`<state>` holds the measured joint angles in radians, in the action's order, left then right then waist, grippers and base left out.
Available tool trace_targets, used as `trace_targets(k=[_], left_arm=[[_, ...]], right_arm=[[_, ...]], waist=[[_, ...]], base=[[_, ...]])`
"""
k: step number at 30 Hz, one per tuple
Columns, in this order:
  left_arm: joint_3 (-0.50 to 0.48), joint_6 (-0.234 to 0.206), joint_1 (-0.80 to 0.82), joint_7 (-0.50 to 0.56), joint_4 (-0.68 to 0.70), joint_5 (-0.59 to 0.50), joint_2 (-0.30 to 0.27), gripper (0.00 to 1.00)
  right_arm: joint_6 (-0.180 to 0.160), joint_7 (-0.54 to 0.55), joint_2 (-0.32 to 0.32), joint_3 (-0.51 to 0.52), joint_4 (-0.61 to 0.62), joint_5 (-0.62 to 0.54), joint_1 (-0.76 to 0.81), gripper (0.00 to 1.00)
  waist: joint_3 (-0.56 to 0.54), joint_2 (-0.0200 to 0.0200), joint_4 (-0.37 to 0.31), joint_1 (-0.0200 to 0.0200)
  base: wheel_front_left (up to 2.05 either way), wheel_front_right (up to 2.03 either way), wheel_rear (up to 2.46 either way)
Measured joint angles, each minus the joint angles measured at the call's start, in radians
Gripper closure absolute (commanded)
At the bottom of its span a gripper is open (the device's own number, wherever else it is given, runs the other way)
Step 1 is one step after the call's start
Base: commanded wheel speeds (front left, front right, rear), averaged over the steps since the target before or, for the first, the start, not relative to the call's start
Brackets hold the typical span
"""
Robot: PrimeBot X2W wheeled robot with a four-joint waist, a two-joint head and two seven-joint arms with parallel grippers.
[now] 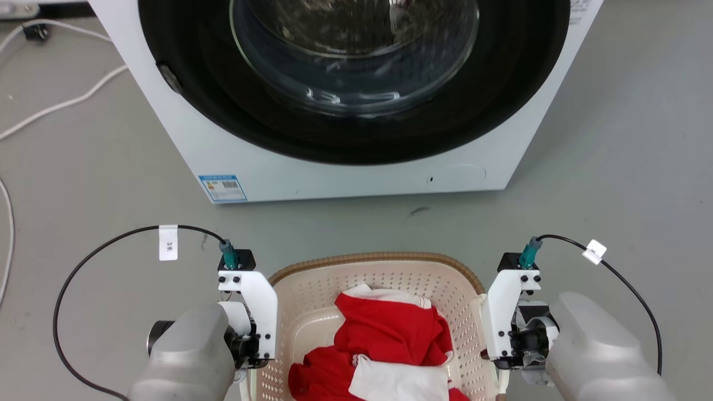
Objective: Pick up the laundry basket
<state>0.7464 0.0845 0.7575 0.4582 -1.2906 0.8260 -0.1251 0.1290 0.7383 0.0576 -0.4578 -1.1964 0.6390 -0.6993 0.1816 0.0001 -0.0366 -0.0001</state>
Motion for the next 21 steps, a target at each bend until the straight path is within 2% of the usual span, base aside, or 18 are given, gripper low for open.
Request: trace_targets(k=[10,21], left_arm=[[-0.005,-0.005,-0.013,0.078,0.0,0.025,-0.01,1.0],[-0.002,-0.007,-0.011,0.125,0.0,0.037,-0.001,1.0]], right_arm=[[0.0,0.091,-0.002,-0.037,-0.021,0.049,-0.008,1.0],[0.0,0.116,-0.002,-0.045,-0.063,0.056,-0.018,1.0]], waist=[[-0.111,0.0,0.006,0.0001],[-0.198,0.0001,0.014,0.0]], base=[[0.0,0.0,0.0],[0.0,0.0,0.0]])
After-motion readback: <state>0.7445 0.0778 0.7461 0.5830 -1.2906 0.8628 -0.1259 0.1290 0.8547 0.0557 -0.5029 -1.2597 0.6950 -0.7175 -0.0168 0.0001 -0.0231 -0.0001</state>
